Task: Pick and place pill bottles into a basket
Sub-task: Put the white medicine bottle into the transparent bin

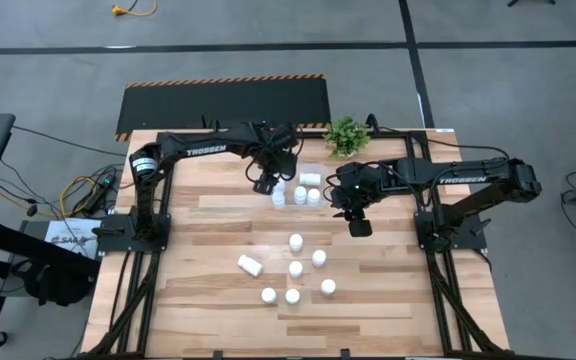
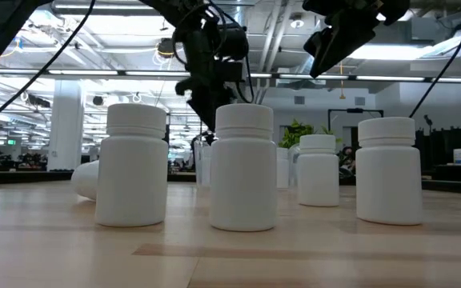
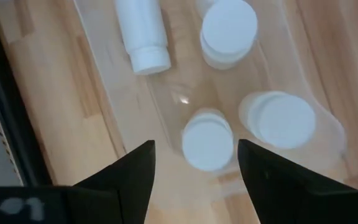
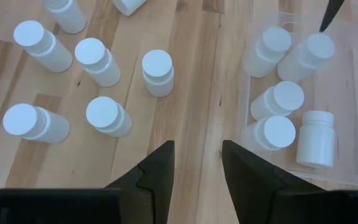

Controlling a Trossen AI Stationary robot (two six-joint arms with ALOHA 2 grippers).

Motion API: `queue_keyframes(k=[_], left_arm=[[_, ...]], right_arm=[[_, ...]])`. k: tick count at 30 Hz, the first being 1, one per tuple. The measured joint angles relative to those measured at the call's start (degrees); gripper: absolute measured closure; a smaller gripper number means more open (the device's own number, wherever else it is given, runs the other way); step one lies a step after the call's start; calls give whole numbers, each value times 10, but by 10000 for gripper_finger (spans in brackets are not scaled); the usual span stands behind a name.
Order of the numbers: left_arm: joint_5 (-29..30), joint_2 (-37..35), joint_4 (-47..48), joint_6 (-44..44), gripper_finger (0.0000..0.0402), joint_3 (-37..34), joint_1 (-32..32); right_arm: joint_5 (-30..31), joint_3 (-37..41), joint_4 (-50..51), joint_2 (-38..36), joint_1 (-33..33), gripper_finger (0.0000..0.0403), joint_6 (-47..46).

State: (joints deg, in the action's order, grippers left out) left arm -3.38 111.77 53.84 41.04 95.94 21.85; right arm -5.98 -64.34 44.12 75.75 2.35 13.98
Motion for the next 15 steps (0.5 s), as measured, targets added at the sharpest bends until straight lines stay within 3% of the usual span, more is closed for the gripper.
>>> queue_keyframes(k=[8,15], left_arm=[[81,-1,172,1,184,111,-8],[51,-99,190,-33,184,132,-14]], right_arm=[[0,0,0,0,0,276,0],[0,0,-5,0,0,276,-22]])
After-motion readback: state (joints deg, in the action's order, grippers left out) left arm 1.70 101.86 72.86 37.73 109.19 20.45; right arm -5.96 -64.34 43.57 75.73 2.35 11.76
